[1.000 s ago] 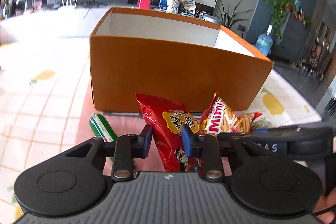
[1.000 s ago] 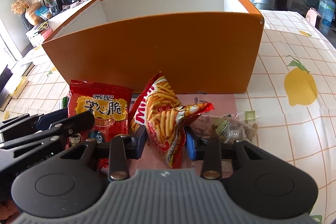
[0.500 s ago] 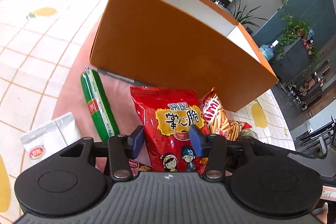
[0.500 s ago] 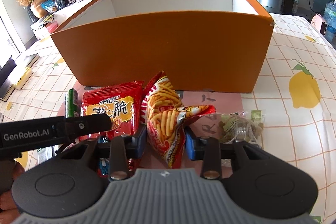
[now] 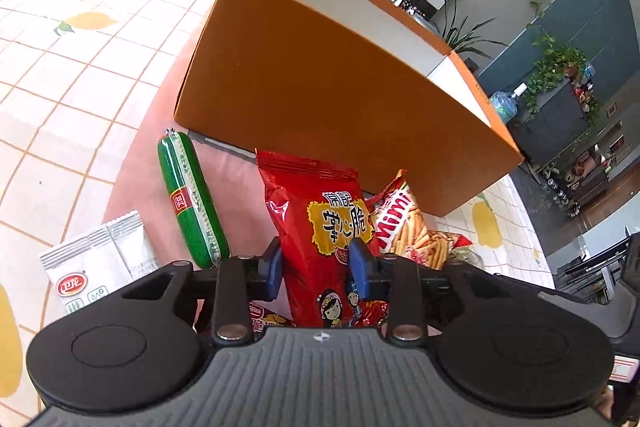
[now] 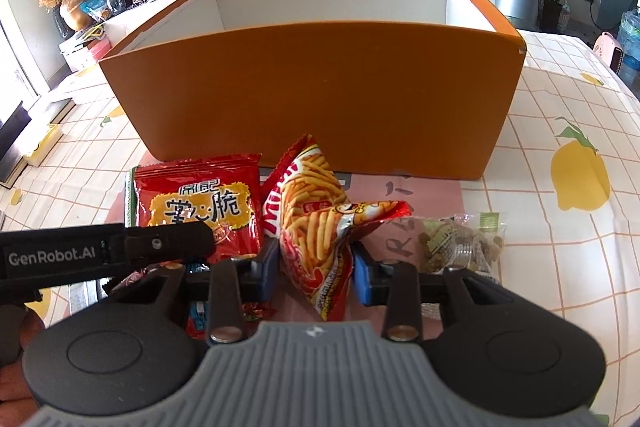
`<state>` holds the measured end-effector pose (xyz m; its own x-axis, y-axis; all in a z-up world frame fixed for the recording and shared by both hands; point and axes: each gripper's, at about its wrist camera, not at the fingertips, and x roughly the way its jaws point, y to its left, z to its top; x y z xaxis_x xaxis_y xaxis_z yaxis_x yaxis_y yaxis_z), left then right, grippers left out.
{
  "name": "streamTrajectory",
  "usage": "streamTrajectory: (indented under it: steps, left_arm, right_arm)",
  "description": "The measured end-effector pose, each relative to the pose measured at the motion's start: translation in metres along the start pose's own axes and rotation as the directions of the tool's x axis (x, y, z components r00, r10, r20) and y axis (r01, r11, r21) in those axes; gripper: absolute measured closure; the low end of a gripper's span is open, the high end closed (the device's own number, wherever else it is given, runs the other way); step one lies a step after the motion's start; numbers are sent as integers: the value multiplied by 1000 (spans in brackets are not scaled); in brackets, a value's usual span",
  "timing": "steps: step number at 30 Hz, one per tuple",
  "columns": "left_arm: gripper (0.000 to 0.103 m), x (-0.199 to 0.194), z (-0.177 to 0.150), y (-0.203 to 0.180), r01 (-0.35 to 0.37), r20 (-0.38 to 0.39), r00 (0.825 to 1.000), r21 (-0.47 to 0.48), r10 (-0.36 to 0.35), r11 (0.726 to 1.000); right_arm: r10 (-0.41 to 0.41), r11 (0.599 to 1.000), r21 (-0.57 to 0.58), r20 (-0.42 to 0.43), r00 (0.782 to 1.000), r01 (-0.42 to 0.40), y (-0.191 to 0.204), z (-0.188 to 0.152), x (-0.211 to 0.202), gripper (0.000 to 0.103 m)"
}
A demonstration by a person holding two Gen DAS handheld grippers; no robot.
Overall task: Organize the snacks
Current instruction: 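Grasp the red noodle snack bag with the left tool while the right tool grasps the Mimi bag, then carry both held bags into the orange box and open both tools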
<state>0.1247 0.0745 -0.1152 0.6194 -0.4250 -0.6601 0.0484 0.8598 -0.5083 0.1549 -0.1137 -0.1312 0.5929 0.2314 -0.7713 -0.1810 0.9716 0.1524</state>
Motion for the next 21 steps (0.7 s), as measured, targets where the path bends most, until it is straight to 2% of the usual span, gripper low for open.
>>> streamTrajectory:
  steps: [10, 21]
  left_arm:
    - [71, -17, -2, -19, -94, 41, 995, 72, 91, 993]
    - [72, -45, -2, -37, -122, 103, 988, 101, 112, 987]
  right_arm:
    - [-27, 999, -33, 62, 998, 29, 5, -2, -18, 69]
    - [-62, 996, -54, 159, 985, 71, 8, -9, -58, 69]
